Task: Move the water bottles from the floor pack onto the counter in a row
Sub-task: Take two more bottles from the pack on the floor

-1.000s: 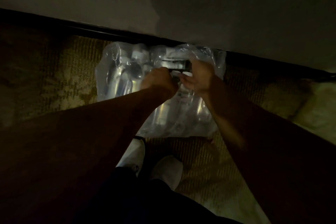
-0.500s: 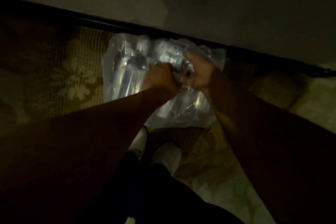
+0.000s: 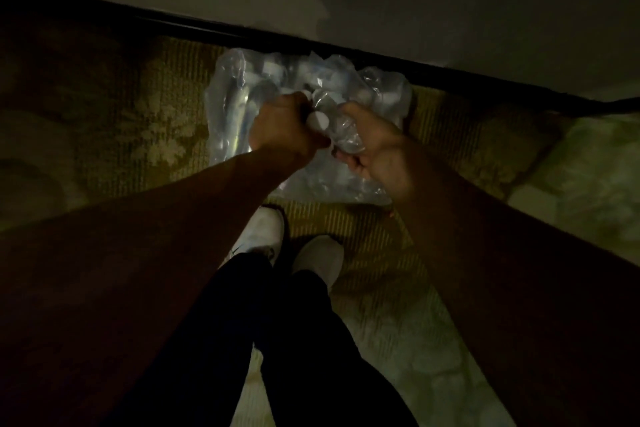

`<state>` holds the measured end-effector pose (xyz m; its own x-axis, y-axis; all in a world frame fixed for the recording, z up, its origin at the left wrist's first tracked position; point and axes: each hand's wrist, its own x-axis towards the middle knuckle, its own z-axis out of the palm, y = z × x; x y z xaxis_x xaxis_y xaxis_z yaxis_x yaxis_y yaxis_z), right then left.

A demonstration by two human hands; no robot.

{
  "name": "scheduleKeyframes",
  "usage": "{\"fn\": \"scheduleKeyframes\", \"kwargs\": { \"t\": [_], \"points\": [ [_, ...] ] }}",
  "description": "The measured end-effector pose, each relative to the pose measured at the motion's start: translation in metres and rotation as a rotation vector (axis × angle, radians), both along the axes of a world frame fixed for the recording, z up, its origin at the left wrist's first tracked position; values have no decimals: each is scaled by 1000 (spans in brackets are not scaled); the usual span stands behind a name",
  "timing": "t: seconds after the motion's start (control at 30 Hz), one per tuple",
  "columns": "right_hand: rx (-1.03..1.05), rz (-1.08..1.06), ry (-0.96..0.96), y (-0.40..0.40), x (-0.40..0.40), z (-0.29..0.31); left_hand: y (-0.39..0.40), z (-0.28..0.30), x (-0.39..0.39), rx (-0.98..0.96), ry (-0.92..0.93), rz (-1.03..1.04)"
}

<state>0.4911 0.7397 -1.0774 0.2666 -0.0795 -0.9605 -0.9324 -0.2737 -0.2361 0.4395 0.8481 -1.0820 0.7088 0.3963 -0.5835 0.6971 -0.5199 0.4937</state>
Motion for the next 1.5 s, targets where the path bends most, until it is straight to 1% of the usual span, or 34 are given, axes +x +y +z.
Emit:
{"fn": "scheduleKeyframes", "kwargs": {
  "t": [0.1, 0.23, 0.4, 0.47, 0.6, 0.67, 0.73, 0.83, 0.93, 1.0, 1.03, 1.07, 1.1, 1.13, 1.17, 1.2, 1.23, 1.27, 1.3, 1.33, 1.37, 1.4, 1.43, 1.47, 1.5],
  "points": [
    [27, -115, 4, -3, -6, 7, 3, 6, -1, 30, -64, 22],
    [68, -128, 21, -7, -13, 22, 11, 18, -1, 4, -118, 9],
    [108, -162, 119, -17, -20, 38, 24, 37, 2, -199, -165, 129],
    [160, -179, 141, -24, -23, 45, 31, 42, 1, -292, -194, 135],
    [278, -191, 128, -39, -30, 55, 40, 60, 5, -476, -258, 148],
    [371, -163, 76, -41, -36, 59, 42, 71, 8, -553, -283, 187],
    [420, -172, 47, -40, -42, 61, 44, 80, 10, -606, -298, 201],
    [412, -291, 66, -37, -49, 70, 53, 91, 14, -619, -265, 189],
    [393, -265, 56, -41, -51, 79, 62, 108, 21, -703, -181, 188],
    [474, -256, 81, -43, -48, 88, 61, 118, 21, -757, -133, 160],
    [545, -307, 132, -43, -47, 94, 57, 121, 18, -781, -120, 181],
    [599, -390, 200, -40, -45, 103, 54, 124, 15, -797, -120, 243],
    [632, -434, 254, -40, -47, 108, 49, 125, 11, -811, -124, 336],
    [652, -431, 260, -39, -49, 112, 45, 124, 8, -805, -126, 421],
    [680, -372, 198, -40, -51, 119, 41, 125, 6, -789, -122, 482],
    [676, -220, 77, -44, -55, 124, 36, 126, 4, -759, -119, 517],
    [616, 5, -41, -49, -63, 128, 34, 127, 1, -734, -118, 542],
    [519, 150, -100, -52, -72, 133, 32, 130, -1, -710, -118, 555],
    [448, 87, -60, -51, -77, 135, 32, 132, -4, -681, -116, 559],
    [396, 113, -162, -53, -83, 135, 31, 135, -7, -666, -113, 540],
    [429, 47, -152, -52, -88, 139, 29, 139, -12, -660, -90, 498],
    [517, -6, -107, -46, -94, 148, 26, 146, -17, -654, -49, 451],
    [617, -130, -13, -44, -97, 153, 22, 154, -22, -644, 6, 432],
    [662, -281, 77, -39, -98, 161, 19, 161, -28, -646, 57, 451],
    [682, -309, 104, -37, -99, 167, 16, 166, -33, -672, 92, 499]
  ]
}}
